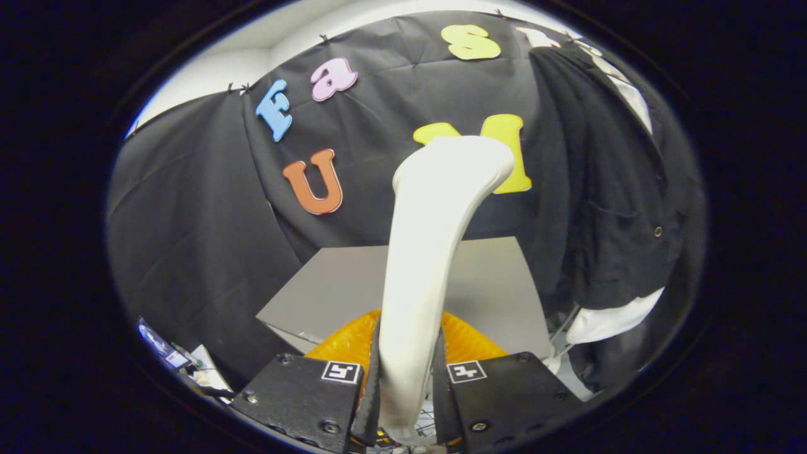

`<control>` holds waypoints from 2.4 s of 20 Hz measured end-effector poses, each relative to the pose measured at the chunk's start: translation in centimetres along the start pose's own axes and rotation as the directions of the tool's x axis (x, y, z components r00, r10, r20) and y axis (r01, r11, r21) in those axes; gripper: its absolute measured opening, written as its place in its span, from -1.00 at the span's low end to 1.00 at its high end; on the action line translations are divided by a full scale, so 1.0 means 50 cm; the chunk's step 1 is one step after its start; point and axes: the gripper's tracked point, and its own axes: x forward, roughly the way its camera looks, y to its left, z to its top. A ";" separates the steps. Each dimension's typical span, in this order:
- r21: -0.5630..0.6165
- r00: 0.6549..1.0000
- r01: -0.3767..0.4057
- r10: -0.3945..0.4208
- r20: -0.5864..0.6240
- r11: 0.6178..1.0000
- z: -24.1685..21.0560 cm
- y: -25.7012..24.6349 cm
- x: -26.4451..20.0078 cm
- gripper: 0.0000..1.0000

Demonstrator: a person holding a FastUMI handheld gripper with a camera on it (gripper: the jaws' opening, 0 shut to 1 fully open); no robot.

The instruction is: Iron the clothes twice with a garment steamer, once on the left side and once on the right side.

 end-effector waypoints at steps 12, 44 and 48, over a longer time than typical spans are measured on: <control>0.044 0.966 0.142 -0.148 0.211 0.989 0.032 -0.187 -0.294 -0.26; -0.220 0.913 0.023 0.069 0.401 0.975 0.502 -0.501 -0.153 -0.26; -0.184 0.927 0.035 0.037 0.373 0.982 0.476 -0.524 -0.135 -0.26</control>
